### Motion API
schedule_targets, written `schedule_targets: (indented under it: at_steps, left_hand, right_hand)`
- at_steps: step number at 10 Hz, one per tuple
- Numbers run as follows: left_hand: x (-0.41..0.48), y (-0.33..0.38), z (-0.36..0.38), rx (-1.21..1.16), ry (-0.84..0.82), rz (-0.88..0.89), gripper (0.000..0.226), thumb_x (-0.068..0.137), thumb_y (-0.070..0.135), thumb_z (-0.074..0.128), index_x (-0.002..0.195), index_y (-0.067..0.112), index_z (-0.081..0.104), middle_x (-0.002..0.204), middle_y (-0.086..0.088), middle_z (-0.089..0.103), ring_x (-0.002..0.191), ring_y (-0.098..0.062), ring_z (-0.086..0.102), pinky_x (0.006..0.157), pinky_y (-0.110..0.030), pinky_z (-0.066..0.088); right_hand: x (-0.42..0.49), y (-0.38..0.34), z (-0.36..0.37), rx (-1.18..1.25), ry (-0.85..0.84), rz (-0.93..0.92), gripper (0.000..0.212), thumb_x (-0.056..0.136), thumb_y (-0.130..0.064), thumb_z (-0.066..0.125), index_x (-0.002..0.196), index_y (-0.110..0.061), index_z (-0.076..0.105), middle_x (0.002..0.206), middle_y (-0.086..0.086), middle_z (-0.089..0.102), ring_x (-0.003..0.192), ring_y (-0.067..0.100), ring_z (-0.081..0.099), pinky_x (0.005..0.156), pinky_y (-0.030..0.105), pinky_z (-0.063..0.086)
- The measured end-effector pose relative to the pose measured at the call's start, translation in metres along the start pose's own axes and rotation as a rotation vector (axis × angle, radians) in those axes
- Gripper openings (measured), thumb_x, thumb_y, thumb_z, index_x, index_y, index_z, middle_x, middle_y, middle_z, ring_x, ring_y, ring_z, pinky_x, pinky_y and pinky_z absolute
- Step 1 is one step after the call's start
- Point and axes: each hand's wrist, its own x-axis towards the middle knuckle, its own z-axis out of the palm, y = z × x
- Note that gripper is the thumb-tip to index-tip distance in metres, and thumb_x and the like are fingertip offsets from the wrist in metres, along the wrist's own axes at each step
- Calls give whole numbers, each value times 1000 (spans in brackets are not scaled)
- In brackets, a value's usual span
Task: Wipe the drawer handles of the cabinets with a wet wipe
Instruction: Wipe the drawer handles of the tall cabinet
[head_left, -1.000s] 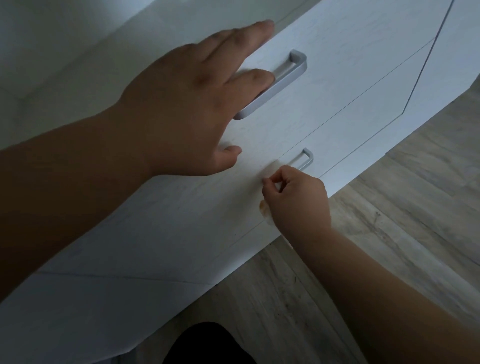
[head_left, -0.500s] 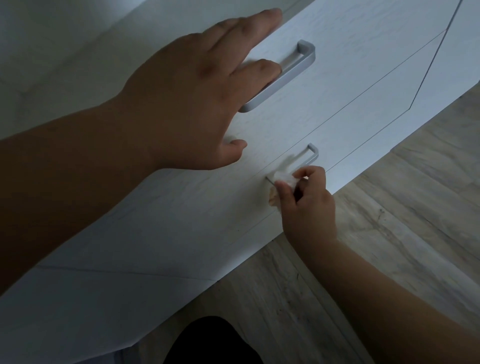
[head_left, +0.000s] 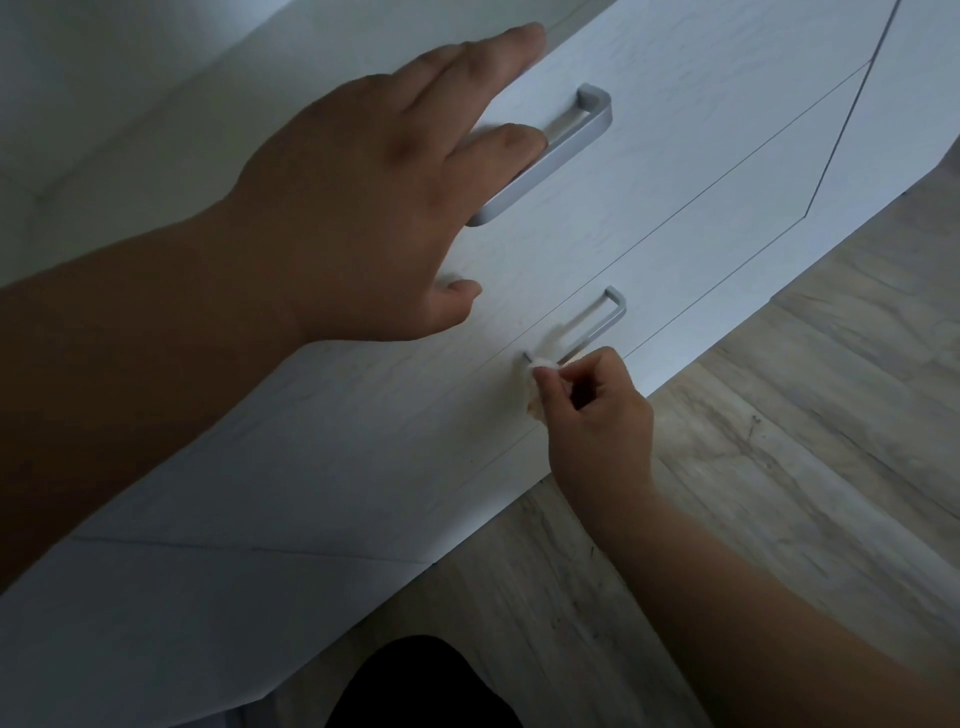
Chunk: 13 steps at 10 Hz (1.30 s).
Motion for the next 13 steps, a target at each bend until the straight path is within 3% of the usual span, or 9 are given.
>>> schedule_targets:
  at_steps: [1, 2, 3, 4, 6, 7, 8, 10, 13]
  left_hand:
    - [0, 2, 0, -54, -11, -78, 84, 78, 60, 55, 146, 12, 44, 171, -11, 20, 149, -35, 36, 96, -54, 51]
    - [-2, -7, 4, 5, -10, -81, 86, 78, 62, 54, 150, 16, 40, 173, -8, 14, 153, -30, 30, 104, -48, 46]
    - [-1, -11, 2, 56, -26, -11, 80, 78, 54, 70, 140, 9, 46, 172, -16, 15, 150, -35, 33, 97, -48, 49]
    - [-1, -12, 4, 59, -13, -8, 80, 78, 55, 71, 139, 10, 46, 172, -16, 15, 150, -35, 33, 97, -47, 48]
    - [-1, -13, 3, 56, -9, -3, 83, 79, 60, 68, 141, 11, 46, 172, -15, 14, 152, -35, 32, 103, -49, 47]
    - [0, -12, 4, 54, -8, -1, 83, 78, 61, 68, 141, 11, 46, 172, -15, 14, 151, -35, 31, 104, -49, 47]
    - [-1, -13, 4, 50, -3, 1, 81, 78, 59, 69, 139, 11, 48, 172, -15, 15, 151, -35, 32, 102, -50, 47]
    - [-2, -13, 5, 38, 8, 2, 78, 77, 56, 70, 138, 10, 49, 171, -14, 16, 150, -34, 33, 99, -50, 48]
    - [0, -11, 4, 50, -8, -11, 77, 79, 55, 69, 138, 10, 49, 171, -14, 16, 148, -36, 35, 98, -50, 48]
  right_hand:
    - [-2, -2, 6, 0, 53, -16, 23, 95, -38, 72, 82, -29, 56, 71, -15, 63, 75, 1, 62, 62, 23, 52]
    - [2, -2, 4, -6, 37, -15, 24, 94, -41, 72, 82, -30, 55, 71, -16, 64, 71, 4, 66, 64, 24, 56]
    - [3, -2, 1, -27, -13, -33, 24, 94, -38, 72, 80, -33, 53, 77, -32, 64, 74, -4, 65, 60, 13, 50]
    - [3, -1, -3, -22, 12, -55, 25, 93, -38, 73, 80, -35, 52, 79, -33, 64, 76, -6, 64, 61, 12, 49]
    - [17, 5, -16, -7, 109, -5, 17, 98, -35, 68, 89, -30, 55, 70, -7, 65, 67, 9, 63, 58, 32, 55]
    - [20, -1, -16, 1, 107, -45, 13, 99, -32, 68, 95, -25, 58, 68, -18, 63, 69, -2, 63, 58, 13, 48]
    - [12, -1, -10, -33, 50, -113, 4, 101, -30, 64, 100, -29, 61, 74, -20, 66, 74, -1, 67, 68, 27, 60]
    - [38, -5, -34, 18, 83, -80, 10, 100, -26, 65, 93, -26, 72, 68, -4, 69, 64, 13, 68, 62, 41, 61]
    - [25, -1, -20, -462, -198, -335, 24, 107, -30, 44, 99, -25, 66, 80, -9, 65, 74, 14, 63, 77, 41, 56]
